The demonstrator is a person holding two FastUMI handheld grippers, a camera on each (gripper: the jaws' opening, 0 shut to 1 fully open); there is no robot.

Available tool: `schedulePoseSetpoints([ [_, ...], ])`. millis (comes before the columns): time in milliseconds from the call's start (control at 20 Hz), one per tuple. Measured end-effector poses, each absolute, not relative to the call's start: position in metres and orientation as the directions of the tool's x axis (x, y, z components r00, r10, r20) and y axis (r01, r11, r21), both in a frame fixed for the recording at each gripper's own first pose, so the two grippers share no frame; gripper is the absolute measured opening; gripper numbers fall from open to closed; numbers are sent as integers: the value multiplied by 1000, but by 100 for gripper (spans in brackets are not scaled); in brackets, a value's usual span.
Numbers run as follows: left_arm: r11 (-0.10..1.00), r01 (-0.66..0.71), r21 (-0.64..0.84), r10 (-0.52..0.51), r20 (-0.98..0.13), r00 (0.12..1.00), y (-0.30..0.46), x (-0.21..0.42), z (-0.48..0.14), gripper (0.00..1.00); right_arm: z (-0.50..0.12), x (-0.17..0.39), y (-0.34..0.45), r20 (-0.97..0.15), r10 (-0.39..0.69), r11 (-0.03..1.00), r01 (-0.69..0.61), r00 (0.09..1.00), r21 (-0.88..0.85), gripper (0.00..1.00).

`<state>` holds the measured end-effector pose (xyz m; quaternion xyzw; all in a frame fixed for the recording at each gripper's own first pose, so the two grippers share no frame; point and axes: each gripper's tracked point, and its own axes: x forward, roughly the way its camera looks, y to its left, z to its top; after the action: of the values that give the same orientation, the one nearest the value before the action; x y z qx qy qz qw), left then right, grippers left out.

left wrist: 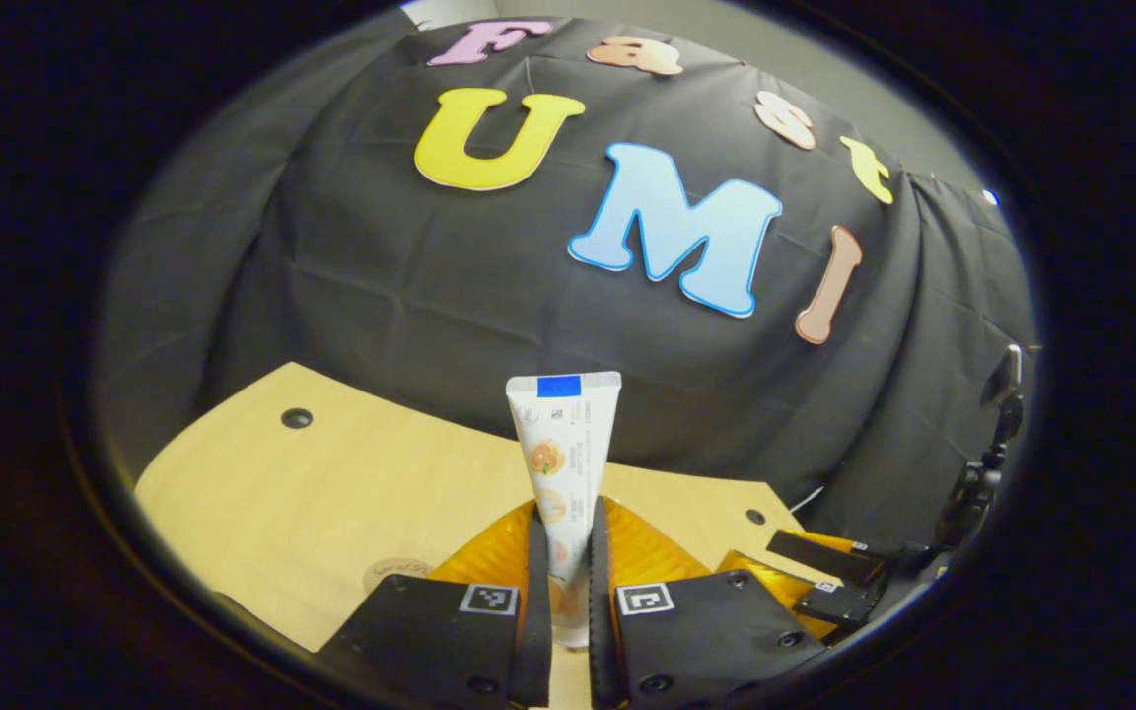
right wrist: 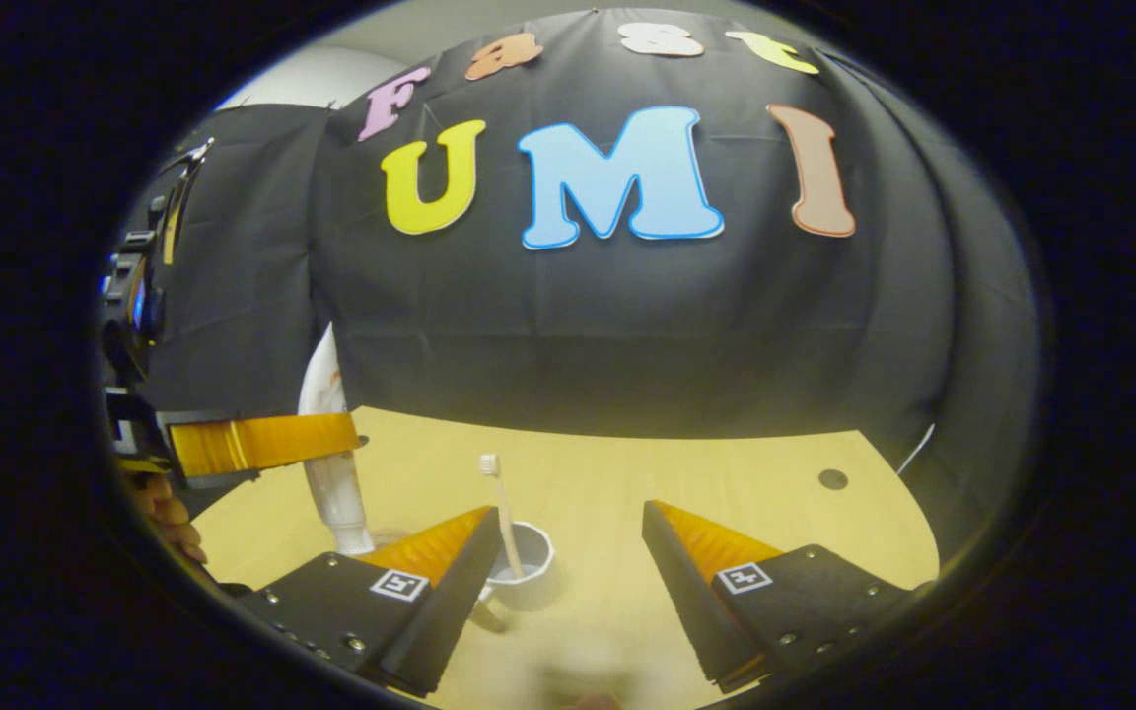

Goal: Put the toothbrush and toothpaste on the desktop into the cup, then pick up the cup and place it on the coaster on the desktop.

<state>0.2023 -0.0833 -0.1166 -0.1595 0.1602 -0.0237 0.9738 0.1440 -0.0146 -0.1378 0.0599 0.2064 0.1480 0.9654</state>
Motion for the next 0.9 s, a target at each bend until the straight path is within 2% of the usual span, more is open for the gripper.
schedulePoseSetpoints([
  [150,923,15,-385,-131,-277,952,-96,221,-126,22,-144,126,-37,-418,280,957,-215,864,197,90],
  [450,906,56,-420,-167,-232,958,-125,254,-149,22,-167,98,-64,-484,227,965,-129,845,227,90],
  [900,947,31,-319,-117,-254,960,-138,269,-207,23,-183,83,-69,-525,236,961,-117,818,250,90],
])
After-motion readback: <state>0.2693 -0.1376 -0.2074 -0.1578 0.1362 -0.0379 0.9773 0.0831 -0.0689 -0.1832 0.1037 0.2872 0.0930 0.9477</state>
